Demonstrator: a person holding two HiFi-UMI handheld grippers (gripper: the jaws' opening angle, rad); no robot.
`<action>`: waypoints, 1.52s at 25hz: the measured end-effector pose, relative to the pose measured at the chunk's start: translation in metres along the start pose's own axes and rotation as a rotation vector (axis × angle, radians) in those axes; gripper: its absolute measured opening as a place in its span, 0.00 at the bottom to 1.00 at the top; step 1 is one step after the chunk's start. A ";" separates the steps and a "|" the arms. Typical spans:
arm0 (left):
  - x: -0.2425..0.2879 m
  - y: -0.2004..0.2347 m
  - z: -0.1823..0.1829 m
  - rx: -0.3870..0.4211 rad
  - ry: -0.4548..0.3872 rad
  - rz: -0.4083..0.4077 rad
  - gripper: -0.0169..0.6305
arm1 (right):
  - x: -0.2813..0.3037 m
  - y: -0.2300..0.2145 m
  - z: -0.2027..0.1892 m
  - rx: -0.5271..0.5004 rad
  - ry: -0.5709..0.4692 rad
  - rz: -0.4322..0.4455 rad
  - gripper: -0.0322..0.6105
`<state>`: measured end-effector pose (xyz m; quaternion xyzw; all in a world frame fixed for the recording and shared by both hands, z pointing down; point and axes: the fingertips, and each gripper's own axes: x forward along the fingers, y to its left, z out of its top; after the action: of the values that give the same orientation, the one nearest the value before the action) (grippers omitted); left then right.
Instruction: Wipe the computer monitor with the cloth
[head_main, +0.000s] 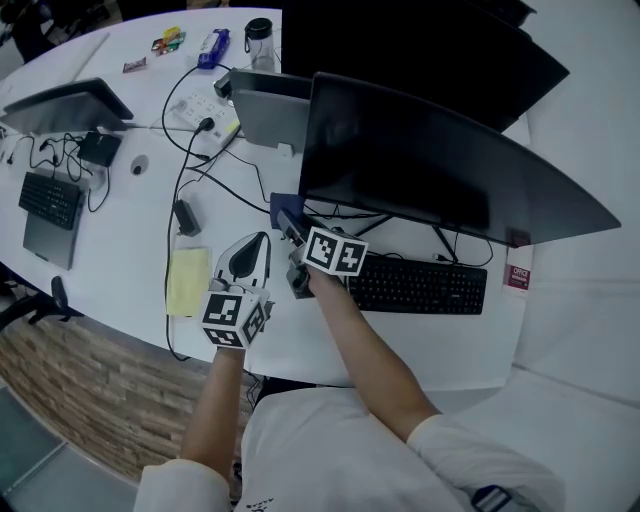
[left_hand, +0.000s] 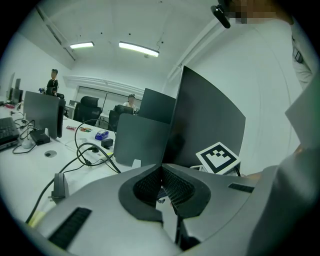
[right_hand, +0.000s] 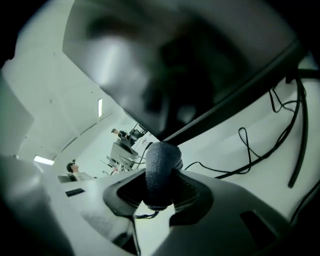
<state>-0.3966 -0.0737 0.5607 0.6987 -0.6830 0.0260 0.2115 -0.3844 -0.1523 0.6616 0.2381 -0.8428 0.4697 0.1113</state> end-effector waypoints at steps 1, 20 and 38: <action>0.000 0.001 0.000 -0.001 -0.002 0.000 0.03 | 0.000 0.004 -0.001 -0.032 0.015 0.000 0.26; -0.010 -0.003 0.024 0.013 -0.050 -0.013 0.03 | -0.011 0.037 0.037 0.126 -0.042 0.140 0.26; -0.024 -0.011 0.103 0.084 -0.181 -0.033 0.03 | -0.055 0.126 0.109 0.134 -0.192 0.306 0.26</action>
<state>-0.4136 -0.0858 0.4561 0.7176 -0.6859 -0.0124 0.1198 -0.3974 -0.1721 0.4874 0.1578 -0.8426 0.5115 -0.0584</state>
